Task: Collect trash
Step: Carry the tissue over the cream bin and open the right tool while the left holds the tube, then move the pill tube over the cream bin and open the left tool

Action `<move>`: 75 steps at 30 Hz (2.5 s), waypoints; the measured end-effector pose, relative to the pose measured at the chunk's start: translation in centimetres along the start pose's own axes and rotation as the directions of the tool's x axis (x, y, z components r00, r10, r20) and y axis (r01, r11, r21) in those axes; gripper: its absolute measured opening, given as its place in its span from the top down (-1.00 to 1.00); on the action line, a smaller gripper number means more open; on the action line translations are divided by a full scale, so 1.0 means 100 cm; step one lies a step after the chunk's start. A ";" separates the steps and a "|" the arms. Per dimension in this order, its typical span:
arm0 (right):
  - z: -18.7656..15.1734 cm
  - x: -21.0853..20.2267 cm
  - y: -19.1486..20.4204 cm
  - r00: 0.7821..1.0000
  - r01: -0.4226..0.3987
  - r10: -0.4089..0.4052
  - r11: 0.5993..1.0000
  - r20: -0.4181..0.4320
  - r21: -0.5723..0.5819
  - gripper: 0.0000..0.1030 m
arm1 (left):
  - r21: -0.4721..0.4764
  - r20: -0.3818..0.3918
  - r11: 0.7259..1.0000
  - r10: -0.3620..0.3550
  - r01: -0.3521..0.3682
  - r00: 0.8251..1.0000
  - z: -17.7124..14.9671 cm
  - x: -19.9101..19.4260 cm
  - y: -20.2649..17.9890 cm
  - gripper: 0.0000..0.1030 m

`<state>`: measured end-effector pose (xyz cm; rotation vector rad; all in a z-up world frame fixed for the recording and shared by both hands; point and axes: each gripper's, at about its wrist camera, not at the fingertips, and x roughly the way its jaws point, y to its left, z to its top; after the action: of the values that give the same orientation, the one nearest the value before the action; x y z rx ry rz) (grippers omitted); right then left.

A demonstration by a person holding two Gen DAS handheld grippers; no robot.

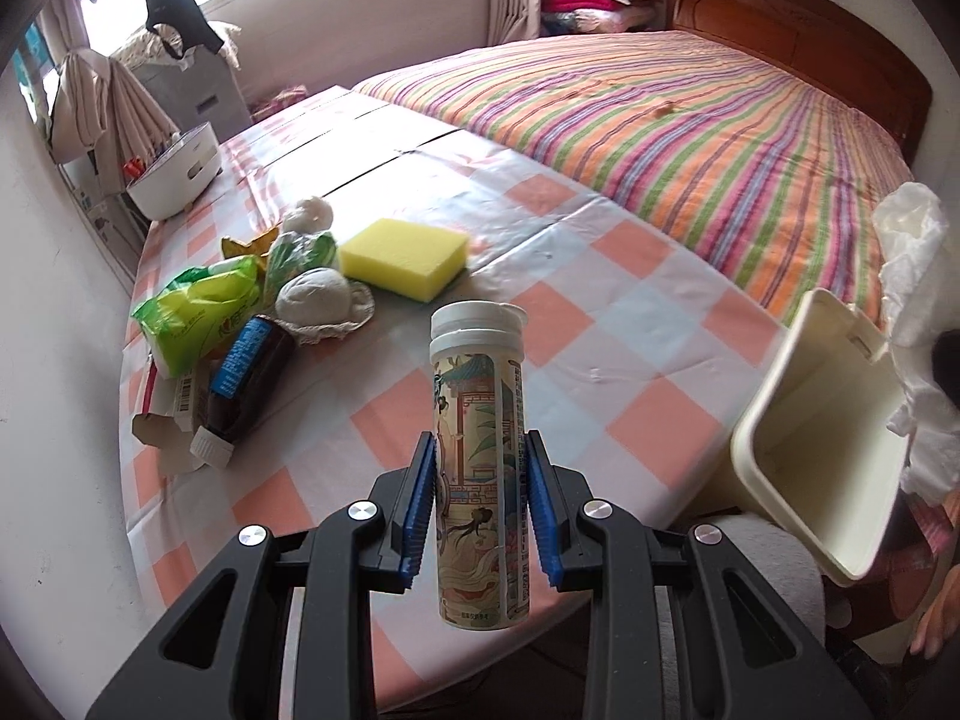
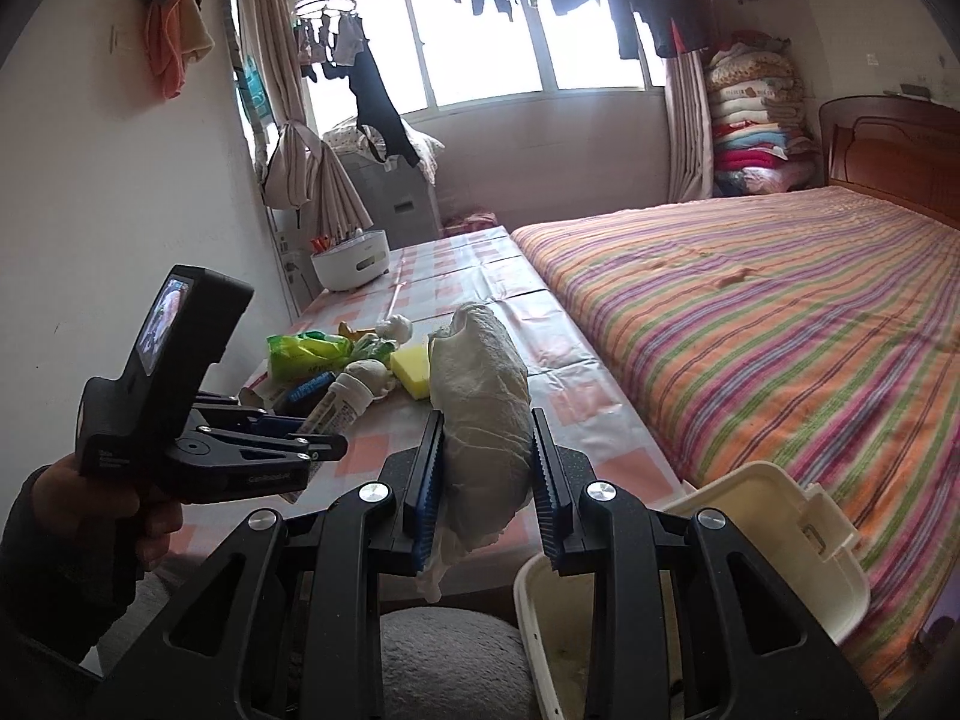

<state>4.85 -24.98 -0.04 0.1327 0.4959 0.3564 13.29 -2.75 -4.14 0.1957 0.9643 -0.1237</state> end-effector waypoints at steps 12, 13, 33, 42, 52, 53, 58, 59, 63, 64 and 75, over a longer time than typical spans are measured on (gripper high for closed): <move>-0.020 -0.051 -0.039 0.986 0.164 -0.165 0.985 0.023 0.045 0.47 | 0.102 0.060 0.990 -0.101 0.094 0.993 -0.005 -0.037 -0.063 0.45; -0.021 -0.054 -0.041 0.985 0.172 -0.173 0.984 0.023 0.049 0.47 | 0.109 0.066 0.989 -0.107 0.100 0.992 -0.005 -0.040 -0.068 0.45; -0.038 -0.060 -0.081 0.969 0.242 -0.246 0.959 0.009 0.150 -0.21 | 0.210 0.084 0.965 -0.174 0.153 0.981 0.002 -0.063 -0.126 0.45; -0.026 -0.074 -0.092 0.945 0.314 -0.324 0.939 0.053 0.141 -0.32 | 0.234 0.055 0.956 -0.197 0.179 0.979 0.006 -0.052 -0.142 0.45; -0.027 -0.091 -0.106 0.924 0.361 -0.376 0.918 0.074 0.163 -0.36 | 0.272 -0.017 0.935 -0.229 0.225 0.973 0.013 -0.028 -0.168 0.45; -0.027 -0.092 -0.106 0.922 0.364 -0.380 0.917 0.075 0.164 -0.36 | 0.276 -0.024 0.933 -0.232 0.229 0.973 0.014 -0.025 -0.171 0.45; -0.029 -0.097 -0.109 0.917 0.373 -0.391 0.911 0.078 0.175 -0.36 | 0.308 -0.057 0.919 -0.239 0.245 0.969 0.015 -0.017 -0.185 0.45; -0.030 -0.098 -0.109 0.916 0.374 -0.392 0.910 0.080 0.178 -0.36 | 0.316 -0.065 0.915 -0.242 0.250 0.968 0.015 -0.015 -0.188 0.45; -0.030 -0.103 -0.111 0.912 0.379 -0.400 0.907 0.088 0.185 -0.36 | 0.345 -0.085 0.900 -0.254 0.268 0.963 0.014 -0.012 -0.199 0.44; -0.030 -0.104 -0.112 0.912 0.380 -0.401 0.906 0.088 0.187 -0.36 | 0.354 -0.088 0.896 -0.252 0.266 0.964 0.013 -0.012 -0.202 0.44; -0.029 -0.104 -0.109 0.916 0.370 -0.391 0.910 0.092 0.187 -0.37 | 0.346 -0.047 0.902 -0.260 0.260 0.964 0.013 -0.021 -0.200 -0.43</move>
<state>-1.74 -38.83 -0.24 0.2142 0.4124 -0.0791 9.35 -22.53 -3.89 0.3938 0.9601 -0.5449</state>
